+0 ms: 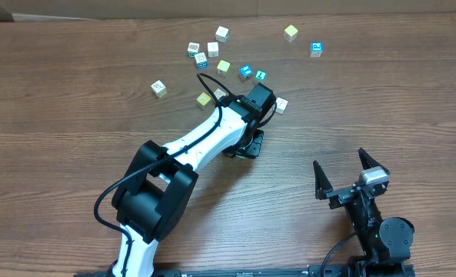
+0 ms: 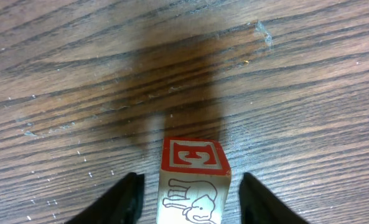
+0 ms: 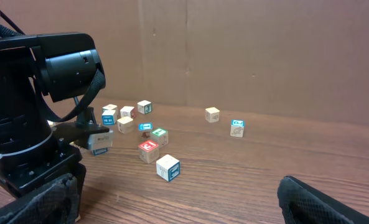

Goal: Form a circle

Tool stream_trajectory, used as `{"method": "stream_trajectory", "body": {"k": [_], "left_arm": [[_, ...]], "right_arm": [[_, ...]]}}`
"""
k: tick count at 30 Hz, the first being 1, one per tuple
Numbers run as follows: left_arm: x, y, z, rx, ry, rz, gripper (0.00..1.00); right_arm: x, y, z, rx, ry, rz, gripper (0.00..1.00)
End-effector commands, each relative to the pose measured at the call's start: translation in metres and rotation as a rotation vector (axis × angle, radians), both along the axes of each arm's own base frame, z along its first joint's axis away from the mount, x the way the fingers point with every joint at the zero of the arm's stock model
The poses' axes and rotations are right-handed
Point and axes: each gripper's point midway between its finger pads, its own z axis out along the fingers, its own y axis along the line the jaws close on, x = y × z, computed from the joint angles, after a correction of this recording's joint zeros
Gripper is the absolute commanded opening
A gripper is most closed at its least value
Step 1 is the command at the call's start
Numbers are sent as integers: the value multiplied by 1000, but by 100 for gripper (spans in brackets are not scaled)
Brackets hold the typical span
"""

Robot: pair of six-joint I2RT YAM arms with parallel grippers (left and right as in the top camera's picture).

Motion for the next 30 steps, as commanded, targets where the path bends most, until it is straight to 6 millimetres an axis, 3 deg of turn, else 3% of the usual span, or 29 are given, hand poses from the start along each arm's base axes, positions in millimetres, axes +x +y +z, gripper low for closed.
{"method": "stream_trajectory", "body": {"k": [1, 10, 15, 19, 24, 25, 28, 30], "left_arm": [[-6, -1, -3, 1, 16, 6, 52], [0, -1, 0, -5, -1, 8, 64], [20, -4, 24, -22, -47, -26, 67], [46, -3, 63, -47, -107, -50, 67], [95, -2, 129, -118, -272, -29, 68], [114, -1, 156, -154, -345, -5, 66], [140, 4, 199, -214, -461, 30, 62], [154, 9, 216, -237, -518, 51, 50]], "right_arm": [[0, -1, -2, -4, -5, -4, 100], [0, -1, -2, -4, -5, -4, 100], [0, -1, -2, -4, -5, -4, 100], [0, -1, -2, -4, -5, -4, 100], [0, -1, -2, -4, -5, -4, 100], [0, -1, -2, -4, -5, -4, 100], [0, -1, -2, -4, -5, -4, 100], [0, -1, -2, -4, -5, -4, 100]]}}
